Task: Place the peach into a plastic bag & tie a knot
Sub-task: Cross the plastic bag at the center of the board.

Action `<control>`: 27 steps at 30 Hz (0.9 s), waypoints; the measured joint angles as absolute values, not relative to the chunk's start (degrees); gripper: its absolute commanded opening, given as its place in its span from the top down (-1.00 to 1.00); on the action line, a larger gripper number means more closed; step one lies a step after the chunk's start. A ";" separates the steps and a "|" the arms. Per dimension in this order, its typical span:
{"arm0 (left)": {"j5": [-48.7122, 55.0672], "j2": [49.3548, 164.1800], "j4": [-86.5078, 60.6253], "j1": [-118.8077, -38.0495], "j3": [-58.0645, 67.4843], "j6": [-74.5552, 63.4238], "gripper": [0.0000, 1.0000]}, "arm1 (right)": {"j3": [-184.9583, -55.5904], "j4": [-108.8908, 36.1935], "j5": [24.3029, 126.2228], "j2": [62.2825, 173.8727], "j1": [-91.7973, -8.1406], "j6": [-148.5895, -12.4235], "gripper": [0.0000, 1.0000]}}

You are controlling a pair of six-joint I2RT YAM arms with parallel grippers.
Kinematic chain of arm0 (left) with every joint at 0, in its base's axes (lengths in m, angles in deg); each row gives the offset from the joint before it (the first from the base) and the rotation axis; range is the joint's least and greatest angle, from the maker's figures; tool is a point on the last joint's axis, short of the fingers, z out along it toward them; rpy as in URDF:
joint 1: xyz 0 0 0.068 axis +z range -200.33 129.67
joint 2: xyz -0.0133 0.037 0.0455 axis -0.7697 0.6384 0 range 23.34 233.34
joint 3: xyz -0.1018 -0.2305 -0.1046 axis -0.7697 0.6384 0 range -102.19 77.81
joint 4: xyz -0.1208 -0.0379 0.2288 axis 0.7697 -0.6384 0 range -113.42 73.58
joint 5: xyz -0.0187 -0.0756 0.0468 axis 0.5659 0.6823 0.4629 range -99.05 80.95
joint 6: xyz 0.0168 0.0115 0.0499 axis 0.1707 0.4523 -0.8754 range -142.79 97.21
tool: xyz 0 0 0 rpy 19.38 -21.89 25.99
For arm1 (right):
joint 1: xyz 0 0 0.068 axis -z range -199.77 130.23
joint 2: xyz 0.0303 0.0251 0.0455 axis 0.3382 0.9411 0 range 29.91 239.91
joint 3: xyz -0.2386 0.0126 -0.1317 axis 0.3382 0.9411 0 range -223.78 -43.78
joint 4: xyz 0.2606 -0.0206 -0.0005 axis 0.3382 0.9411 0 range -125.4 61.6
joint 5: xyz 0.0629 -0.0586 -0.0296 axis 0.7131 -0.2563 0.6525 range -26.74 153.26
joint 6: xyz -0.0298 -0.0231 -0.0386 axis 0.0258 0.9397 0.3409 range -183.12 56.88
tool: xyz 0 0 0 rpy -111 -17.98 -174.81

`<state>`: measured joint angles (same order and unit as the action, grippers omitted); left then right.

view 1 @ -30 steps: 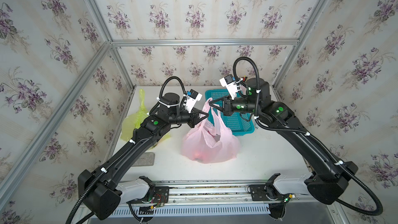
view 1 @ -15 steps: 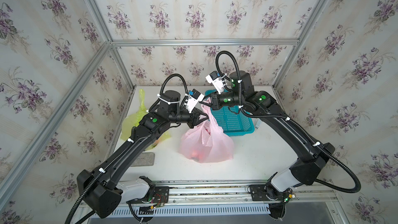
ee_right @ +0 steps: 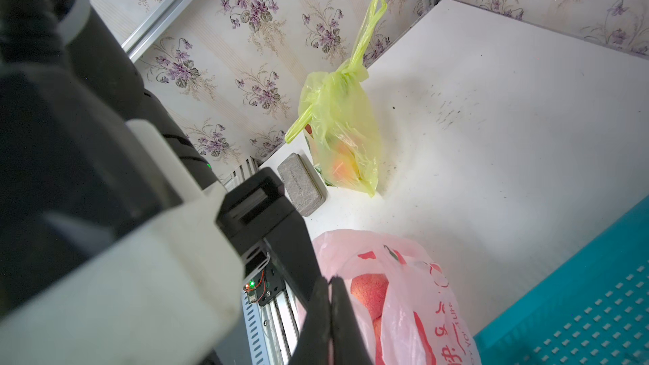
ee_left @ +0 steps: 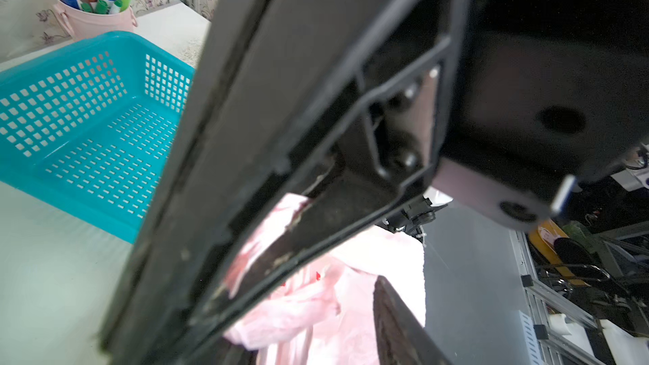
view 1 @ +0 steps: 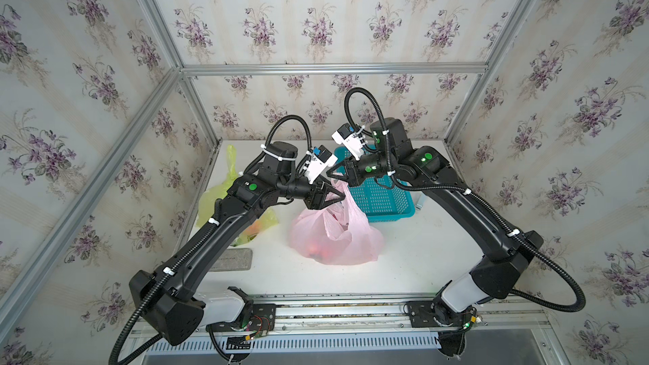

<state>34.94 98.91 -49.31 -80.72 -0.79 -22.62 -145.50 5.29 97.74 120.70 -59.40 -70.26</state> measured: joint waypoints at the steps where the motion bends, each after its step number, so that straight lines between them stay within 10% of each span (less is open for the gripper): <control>1: 35.57 99.21 -49.50 -80.68 -0.88 -22.67 -0.08 | -145.32 5.16 97.70 120.72 -59.40 -70.15 1.00; 11: 40.25 100.22 -48.00 -80.50 -0.68 -21.05 -0.08 | -142.26 0.87 97.48 120.72 -59.40 -71.83 1.00; 27: 38.13 100.50 -35.93 -80.48 4.87 -11.30 0.94 | -137.74 -5.79 97.98 118.82 -59.40 -76.47 1.00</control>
<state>38.13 100.50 -35.93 -80.48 4.87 -11.30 -137.74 -5.79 97.98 118.82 -59.40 -76.47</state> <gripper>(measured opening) 0.080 0.056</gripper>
